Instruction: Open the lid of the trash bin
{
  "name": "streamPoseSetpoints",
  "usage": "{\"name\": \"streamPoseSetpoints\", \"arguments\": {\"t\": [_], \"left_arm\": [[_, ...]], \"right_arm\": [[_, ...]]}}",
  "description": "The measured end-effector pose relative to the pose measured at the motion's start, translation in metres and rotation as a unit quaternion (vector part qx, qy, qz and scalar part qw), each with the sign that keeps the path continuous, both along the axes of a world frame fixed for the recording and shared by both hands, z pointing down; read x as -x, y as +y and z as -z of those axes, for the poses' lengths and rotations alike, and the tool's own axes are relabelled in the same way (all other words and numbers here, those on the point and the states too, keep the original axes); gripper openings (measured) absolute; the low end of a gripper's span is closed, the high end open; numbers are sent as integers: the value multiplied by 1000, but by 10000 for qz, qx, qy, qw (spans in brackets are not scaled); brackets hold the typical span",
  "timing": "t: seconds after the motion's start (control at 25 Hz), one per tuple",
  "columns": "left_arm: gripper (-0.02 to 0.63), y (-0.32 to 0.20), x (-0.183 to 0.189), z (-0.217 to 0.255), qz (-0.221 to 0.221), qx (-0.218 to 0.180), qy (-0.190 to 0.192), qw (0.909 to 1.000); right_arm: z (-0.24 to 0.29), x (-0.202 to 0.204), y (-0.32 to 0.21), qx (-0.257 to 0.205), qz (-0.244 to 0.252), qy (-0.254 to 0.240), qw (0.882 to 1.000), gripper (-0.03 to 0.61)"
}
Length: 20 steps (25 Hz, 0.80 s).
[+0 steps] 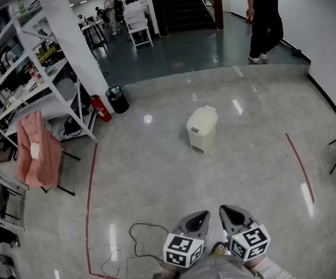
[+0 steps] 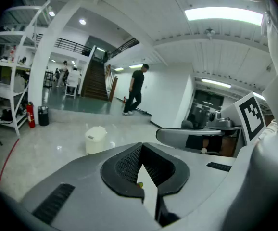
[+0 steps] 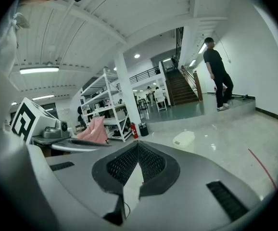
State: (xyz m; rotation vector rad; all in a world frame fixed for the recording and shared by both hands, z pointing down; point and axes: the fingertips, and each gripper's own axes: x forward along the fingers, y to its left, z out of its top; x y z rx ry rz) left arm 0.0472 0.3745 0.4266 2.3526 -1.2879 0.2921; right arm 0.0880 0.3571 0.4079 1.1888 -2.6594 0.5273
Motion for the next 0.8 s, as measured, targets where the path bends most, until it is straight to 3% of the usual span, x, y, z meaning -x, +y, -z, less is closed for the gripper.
{"name": "streamPoseSetpoints", "arguments": {"t": [0.2,0.48,0.8], "left_arm": [[2,9,25,18,232,-209,-26,9995],[3,34,29,28,292,-335,-229,9987],[2,33,7,16,612,-218,-64,9979]], "right_arm": [[24,24,8,-305,77,-20,9995,3],[29,45,42,-431,459,97,9980,3],[26,17,51,-660,852,239,9939,3]]}}
